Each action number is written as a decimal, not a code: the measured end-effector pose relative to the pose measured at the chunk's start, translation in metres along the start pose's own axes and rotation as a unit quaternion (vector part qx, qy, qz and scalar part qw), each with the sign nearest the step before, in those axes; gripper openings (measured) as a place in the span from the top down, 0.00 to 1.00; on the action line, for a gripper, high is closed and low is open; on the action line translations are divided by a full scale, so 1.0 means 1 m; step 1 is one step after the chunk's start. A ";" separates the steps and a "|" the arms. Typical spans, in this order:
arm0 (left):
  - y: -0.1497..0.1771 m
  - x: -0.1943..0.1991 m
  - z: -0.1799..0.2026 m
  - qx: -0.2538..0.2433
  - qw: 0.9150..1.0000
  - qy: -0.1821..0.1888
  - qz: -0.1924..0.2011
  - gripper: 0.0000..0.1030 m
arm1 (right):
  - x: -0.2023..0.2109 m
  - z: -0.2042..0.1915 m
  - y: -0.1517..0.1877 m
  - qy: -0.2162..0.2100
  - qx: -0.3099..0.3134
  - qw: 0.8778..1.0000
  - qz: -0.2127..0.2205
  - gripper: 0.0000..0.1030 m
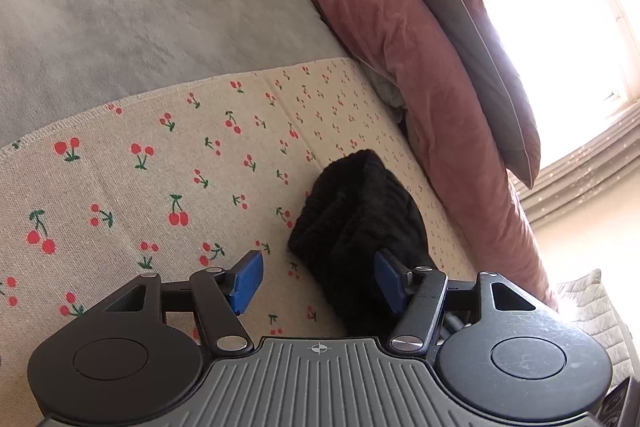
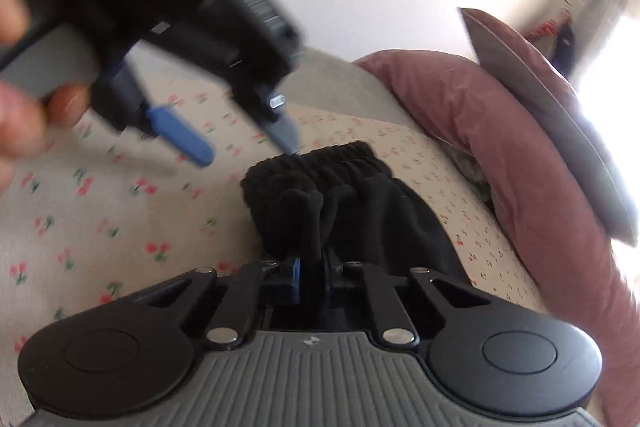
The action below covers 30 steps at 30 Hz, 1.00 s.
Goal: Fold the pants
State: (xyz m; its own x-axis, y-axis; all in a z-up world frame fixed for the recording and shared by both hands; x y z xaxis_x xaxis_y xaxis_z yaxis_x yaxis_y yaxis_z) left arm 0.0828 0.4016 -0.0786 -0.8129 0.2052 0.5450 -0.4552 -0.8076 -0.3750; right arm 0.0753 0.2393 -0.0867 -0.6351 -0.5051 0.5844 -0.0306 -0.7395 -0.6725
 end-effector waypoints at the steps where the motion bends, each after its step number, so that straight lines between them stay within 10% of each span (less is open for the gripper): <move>1: 0.002 -0.003 0.002 0.001 1.000 0.004 -0.006 0.41 | 0.005 0.030 -0.009 0.014 -0.079 0.997 0.021 1.00; 5: 0.009 -0.018 0.011 -0.017 1.000 0.001 -0.024 0.34 | 0.024 0.097 -0.011 -0.013 -0.236 0.970 0.064 1.00; 10: 0.010 -0.047 0.023 -0.032 0.999 -0.021 -0.020 0.34 | 0.022 0.085 -0.009 -0.007 -0.196 0.979 0.056 1.00; 16: 0.003 -0.053 0.029 -0.080 0.994 -0.074 0.014 0.80 | 0.017 0.077 -0.008 -0.015 -0.211 0.976 0.055 1.00; 22: 0.015 0.001 0.028 -0.072 0.996 -0.056 0.024 0.83 | 0.033 0.104 -0.014 -0.021 -0.268 0.957 0.109 1.00; 30: 0.015 -0.010 0.004 -0.006 0.998 -0.054 -0.021 0.75 | 0.012 0.018 0.004 -0.096 -0.158 0.982 0.049 1.00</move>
State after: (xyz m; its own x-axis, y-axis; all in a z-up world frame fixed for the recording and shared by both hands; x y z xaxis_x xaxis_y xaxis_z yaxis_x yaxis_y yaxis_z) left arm 0.0853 0.3854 -0.0866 -0.7491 0.1774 0.6383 -0.4932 -0.7926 -0.3585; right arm 0.0814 0.2228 -0.0745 -0.4909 -0.6642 0.5638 -0.2329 -0.5235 -0.8196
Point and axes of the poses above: each gripper's, at about its wrist camera, not at the fingertips, and x roughly against the way its jaws point, z to its right, y to its underside, the point moved 10 cm from there along -x, roughly the way its jaws point, and after that the axes turned 5 degrees about -z, right-handed, at the moved point
